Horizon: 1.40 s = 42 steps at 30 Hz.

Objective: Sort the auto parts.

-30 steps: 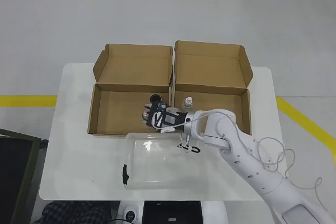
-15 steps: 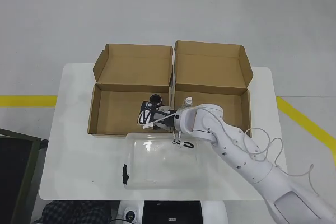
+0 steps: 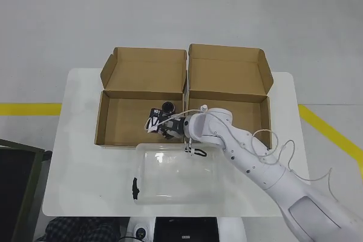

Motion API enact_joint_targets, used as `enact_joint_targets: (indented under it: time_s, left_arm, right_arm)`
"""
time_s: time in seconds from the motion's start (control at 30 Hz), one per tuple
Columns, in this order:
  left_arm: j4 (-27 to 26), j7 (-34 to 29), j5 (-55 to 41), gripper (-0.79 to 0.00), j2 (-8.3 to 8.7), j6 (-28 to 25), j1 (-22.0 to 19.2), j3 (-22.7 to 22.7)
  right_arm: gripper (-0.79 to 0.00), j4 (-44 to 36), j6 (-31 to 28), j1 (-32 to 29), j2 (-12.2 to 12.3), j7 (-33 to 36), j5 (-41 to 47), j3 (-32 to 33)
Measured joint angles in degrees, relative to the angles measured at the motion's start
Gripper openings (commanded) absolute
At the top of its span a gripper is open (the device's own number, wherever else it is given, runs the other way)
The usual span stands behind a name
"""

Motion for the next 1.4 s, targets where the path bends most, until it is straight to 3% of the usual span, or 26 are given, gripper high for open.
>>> enact_joint_targets:
  time_s: [0.37, 0.47, 1.07, 1.4]
  left_arm:
    - [0.0, 0.0, 0.0, 0.0, 0.0, 0.0, 0.0, 0.0]
    - [0.0, 0.0, 0.0, 0.0, 0.0, 0.0, 0.0, 0.0]
    - [0.0, 0.0, 0.0, 0.0, 0.0, 0.0, 0.0, 0.0]
    - [0.0, 0.0, 0.0, 0.0, 0.0, 0.0, 0.0, 0.0]
  right_arm:
    - [-0.785, 3.7, 0.1, 1.3, -1.5, 1.3, -1.4, -1.5]
    - [-0.72, 4.4, 0.0, 1.5, -1.8, 1.8, -1.8, -1.7]
    - [-0.508, 6.8, -0.5, 2.1, -3.4, 3.9, -3.1, -2.4]
    - [-0.474, 6.8, -1.0, 1.8, -3.9, 4.4, -3.6, -1.9]
